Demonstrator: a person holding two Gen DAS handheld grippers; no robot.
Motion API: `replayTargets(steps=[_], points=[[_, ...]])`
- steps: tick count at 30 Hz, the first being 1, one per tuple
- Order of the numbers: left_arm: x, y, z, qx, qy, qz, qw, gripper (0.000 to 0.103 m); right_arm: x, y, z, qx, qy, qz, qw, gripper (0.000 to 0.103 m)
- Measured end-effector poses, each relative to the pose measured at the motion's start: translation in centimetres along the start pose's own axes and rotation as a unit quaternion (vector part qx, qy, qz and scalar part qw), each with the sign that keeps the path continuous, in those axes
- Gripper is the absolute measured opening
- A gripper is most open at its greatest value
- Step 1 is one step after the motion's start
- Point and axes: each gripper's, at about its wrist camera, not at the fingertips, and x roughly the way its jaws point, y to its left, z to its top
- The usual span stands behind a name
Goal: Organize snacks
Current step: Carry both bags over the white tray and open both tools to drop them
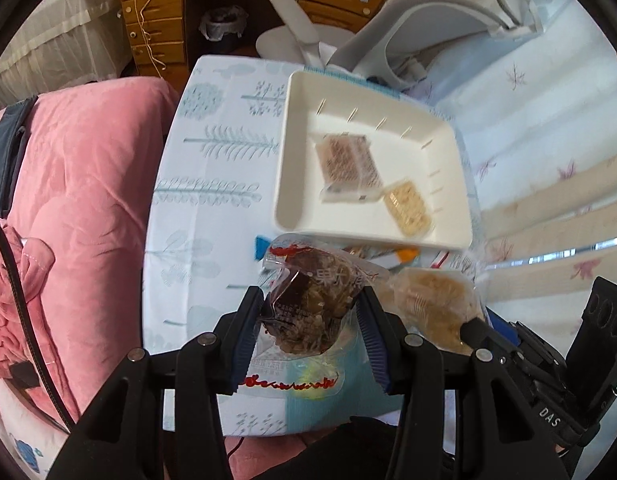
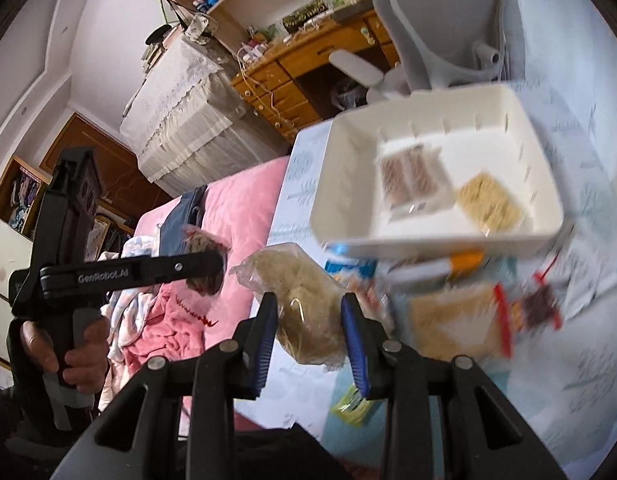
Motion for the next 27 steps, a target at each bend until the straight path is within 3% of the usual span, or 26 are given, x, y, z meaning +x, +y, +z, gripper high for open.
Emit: replayTargets(steps=[15, 21, 27], points=[[3.7, -7.2, 4.1, 0.006, -0.057, -0.038, 0.9976, 0.047, -1.8, -6.6, 5.6, -0.029, -0.067, -0.049, 0.996, 0.033], [6.6, -8.0, 5.1, 0.002, -0.062, -0.035, 0.9975, 0.047, -2.4, -9.1, 7.0, -0.019, -0.105, -0.054, 0.993, 0.033], [8.3, -8.0, 5.8, -0.009, -0.063, -0.024, 0.9977, 0.049, -2.2, -10.7, 7.8, -0.009, -0.114, -0.061, 0.992, 0.034]])
